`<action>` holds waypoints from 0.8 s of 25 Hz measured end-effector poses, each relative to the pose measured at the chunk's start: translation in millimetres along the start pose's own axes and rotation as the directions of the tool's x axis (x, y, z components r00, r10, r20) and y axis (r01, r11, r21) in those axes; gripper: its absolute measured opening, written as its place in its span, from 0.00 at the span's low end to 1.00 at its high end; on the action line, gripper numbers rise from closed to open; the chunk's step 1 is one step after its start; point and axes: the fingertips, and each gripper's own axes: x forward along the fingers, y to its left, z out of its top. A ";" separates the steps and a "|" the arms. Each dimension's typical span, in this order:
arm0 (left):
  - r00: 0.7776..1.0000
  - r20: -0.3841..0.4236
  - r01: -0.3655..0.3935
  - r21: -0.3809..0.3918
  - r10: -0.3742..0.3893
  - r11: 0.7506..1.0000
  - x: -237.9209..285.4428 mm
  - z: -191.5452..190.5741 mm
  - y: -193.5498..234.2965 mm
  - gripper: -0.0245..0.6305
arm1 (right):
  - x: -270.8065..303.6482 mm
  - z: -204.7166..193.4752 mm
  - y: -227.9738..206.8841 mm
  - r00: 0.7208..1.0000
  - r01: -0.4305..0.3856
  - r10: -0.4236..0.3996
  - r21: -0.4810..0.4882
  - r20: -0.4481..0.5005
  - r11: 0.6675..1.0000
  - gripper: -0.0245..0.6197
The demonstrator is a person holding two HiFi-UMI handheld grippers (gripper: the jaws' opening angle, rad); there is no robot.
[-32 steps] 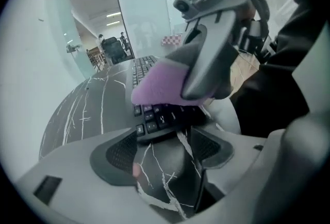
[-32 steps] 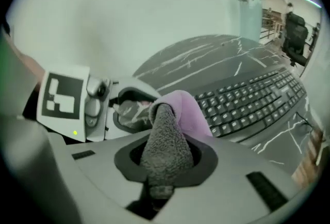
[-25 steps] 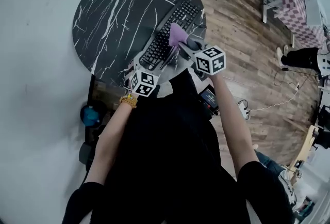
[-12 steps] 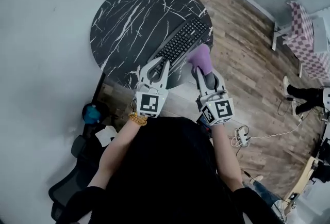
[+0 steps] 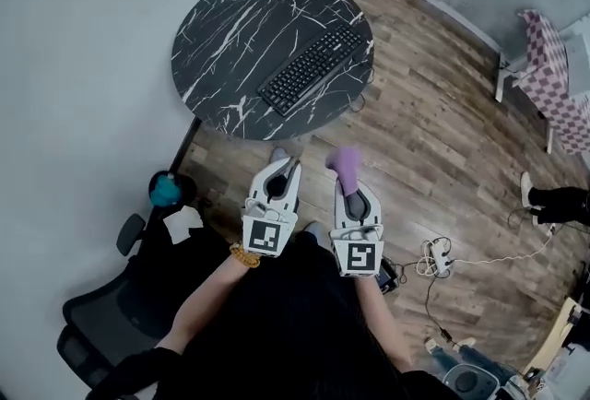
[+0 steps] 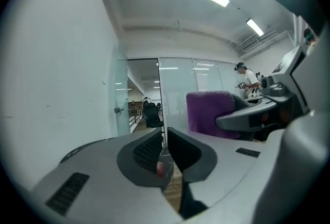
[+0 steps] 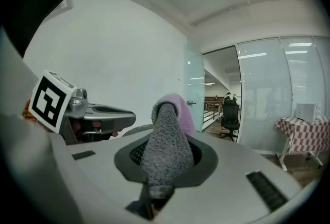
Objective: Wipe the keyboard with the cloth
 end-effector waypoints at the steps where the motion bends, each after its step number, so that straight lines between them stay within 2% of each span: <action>1: 1.000 -0.007 0.005 -0.009 -0.005 1.000 -10.4 -2.6 -11.9 0.10 | -11.4 -3.6 1.6 1.000 0.007 -0.007 0.012 0.003 1.000 0.15; 6: 0.999 -0.011 0.030 0.010 -0.030 0.999 -39.8 -10.6 -46.9 0.09 | -46.1 -6.2 4.9 0.998 0.034 -0.035 0.034 0.042 0.999 0.15; 9: 0.999 -0.001 0.041 0.013 -0.041 0.999 -45.0 -7.6 -60.3 0.09 | -63.4 -5.6 1.8 0.997 0.054 -0.054 0.015 0.048 0.998 0.15; 13: 0.999 0.028 0.046 0.027 -0.047 0.999 -48.5 4.3 -71.1 0.09 | -76.0 -7.0 -0.9 0.997 0.070 -0.069 -0.008 0.043 0.998 0.15; 20: 0.999 0.023 0.026 0.021 -0.026 0.999 -50.8 4.2 -79.6 0.09 | -85.7 -1.9 -6.2 0.995 0.064 -0.061 -0.040 0.075 0.997 0.15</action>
